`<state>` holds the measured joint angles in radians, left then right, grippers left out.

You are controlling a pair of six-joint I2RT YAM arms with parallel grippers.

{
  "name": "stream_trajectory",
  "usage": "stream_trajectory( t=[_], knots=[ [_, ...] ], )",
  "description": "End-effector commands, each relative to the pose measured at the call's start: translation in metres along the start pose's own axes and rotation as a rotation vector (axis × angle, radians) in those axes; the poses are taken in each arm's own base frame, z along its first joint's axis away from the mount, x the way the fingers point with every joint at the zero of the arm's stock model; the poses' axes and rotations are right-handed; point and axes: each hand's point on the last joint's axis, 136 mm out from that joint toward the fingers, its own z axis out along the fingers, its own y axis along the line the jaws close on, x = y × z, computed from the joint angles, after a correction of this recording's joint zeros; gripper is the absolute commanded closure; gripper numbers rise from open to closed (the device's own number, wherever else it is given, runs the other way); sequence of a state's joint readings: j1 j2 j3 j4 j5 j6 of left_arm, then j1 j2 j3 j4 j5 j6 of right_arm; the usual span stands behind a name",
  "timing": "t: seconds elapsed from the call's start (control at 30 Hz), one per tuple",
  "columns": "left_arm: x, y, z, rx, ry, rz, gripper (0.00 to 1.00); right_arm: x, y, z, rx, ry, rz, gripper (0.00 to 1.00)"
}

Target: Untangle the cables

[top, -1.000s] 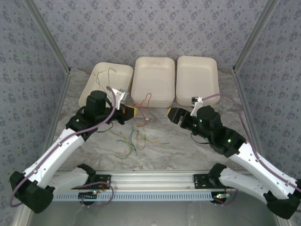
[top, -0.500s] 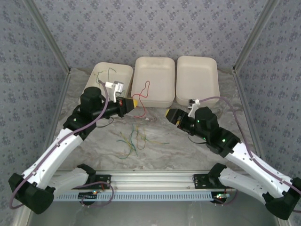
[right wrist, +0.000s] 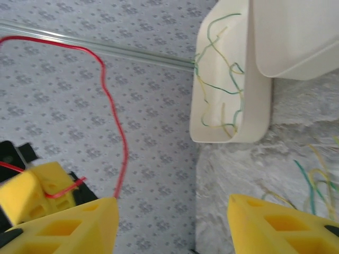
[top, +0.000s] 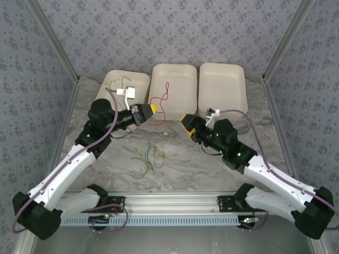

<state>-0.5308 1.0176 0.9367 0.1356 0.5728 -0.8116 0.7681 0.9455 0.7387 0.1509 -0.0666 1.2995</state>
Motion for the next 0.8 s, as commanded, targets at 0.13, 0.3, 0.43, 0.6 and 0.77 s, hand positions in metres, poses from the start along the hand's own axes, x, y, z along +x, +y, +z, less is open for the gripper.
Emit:
stream_trajectory(
  t=[0.13,0.3,0.43,0.6,0.77],
  knots=[
    [-0.003,-0.011,0.002,0.057,-0.012,0.002,1.00,-0.031,0.070,0.002,-0.092,-0.057,-0.116,0.41],
    [-0.009,-0.013,0.001,0.051,-0.034,-0.010,1.00,-0.007,0.054,0.025,-0.053,0.036,-0.092,0.44],
    [-0.013,-0.012,-0.002,0.031,-0.064,0.006,1.00,0.024,0.033,0.030,-0.049,0.078,-0.050,0.44],
    [-0.010,-0.005,0.002,0.027,-0.060,-0.007,1.00,0.041,0.035,0.032,-0.100,0.096,0.012,0.44],
    [-0.012,-0.006,0.000,0.029,-0.074,-0.005,1.00,0.041,0.035,0.033,-0.099,0.101,0.045,0.45]
  ],
)
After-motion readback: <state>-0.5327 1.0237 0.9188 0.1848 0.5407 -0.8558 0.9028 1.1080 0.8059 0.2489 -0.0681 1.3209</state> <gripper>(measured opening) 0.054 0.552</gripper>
